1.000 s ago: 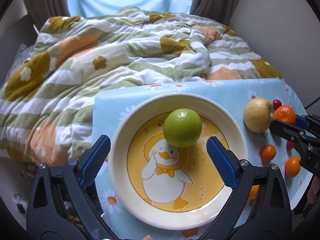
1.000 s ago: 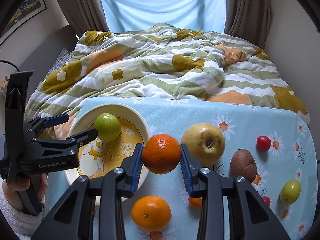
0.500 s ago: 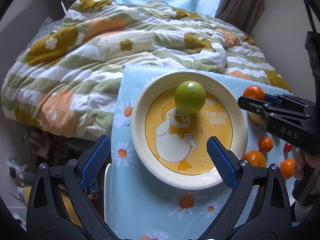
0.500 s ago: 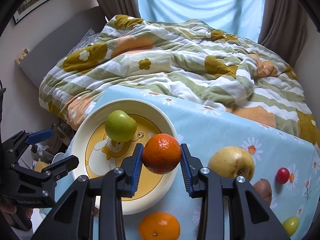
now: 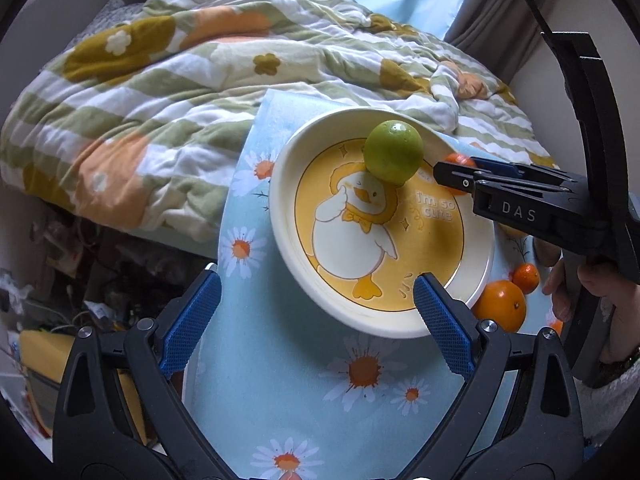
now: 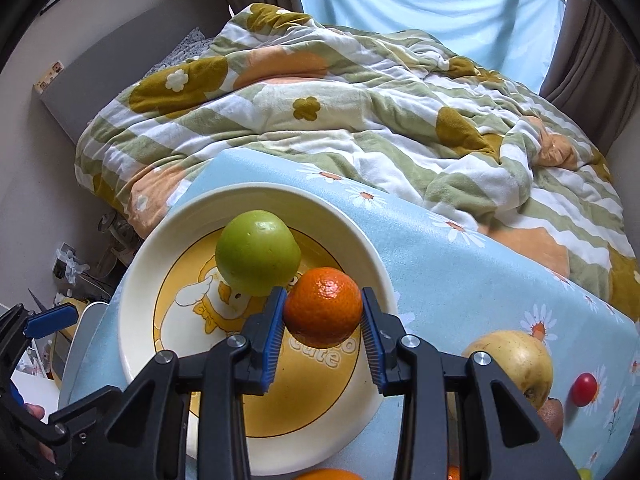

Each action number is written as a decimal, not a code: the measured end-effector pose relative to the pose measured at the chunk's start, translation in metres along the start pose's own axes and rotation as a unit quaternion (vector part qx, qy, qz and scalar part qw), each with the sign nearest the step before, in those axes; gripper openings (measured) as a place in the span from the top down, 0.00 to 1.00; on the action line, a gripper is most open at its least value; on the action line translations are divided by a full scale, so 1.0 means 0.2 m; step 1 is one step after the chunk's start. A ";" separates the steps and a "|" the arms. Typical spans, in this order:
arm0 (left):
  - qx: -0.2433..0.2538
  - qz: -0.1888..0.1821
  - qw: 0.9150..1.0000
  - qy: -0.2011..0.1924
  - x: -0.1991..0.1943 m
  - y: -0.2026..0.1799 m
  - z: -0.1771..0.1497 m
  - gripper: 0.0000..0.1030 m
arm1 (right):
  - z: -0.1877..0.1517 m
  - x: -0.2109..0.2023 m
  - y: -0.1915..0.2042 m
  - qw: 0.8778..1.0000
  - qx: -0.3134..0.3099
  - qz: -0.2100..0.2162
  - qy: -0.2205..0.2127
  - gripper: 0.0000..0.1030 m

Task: Organize fruits
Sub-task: 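Lower the mandarin into the plate beside the apple and open the right gripper, then grasp a large orange with the left gripper while the right gripper grasps another large orange, then lower the orange into the plate and open the left gripper while the right gripper carries its orange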

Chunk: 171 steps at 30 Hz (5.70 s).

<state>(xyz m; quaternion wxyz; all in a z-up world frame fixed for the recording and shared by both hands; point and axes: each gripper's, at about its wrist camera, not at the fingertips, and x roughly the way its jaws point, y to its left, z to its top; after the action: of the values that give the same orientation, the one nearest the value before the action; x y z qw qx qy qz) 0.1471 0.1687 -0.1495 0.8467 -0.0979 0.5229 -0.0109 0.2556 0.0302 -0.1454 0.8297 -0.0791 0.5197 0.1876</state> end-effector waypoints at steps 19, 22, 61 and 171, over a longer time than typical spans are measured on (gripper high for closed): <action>0.038 0.027 0.999 -0.029 -0.20 -0.01 0.08 0.00 | -0.08 -0.31 0.02 0.999 0.018 0.009 -0.044 0.05; 0.046 0.025 0.998 -0.041 -0.26 -0.03 0.10 0.00 | -0.10 -0.41 0.01 0.998 0.024 -0.005 -0.053 0.05; 0.093 0.016 0.995 -0.037 0.00 -0.84 -0.30 0.00 | -1.14 -0.75 -0.60 0.990 0.121 -0.068 -0.022 0.04; 0.235 -0.023 0.972 -0.014 0.30 -0.10 0.42 0.36 | -0.27 -0.36 0.03 0.979 0.180 -0.080 -0.046 0.47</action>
<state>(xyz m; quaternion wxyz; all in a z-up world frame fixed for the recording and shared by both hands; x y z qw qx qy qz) 0.2497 0.1541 -0.1623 0.8527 0.0918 0.4915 -0.1517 0.1797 0.0017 -0.1054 0.8657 0.0385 0.4984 0.0273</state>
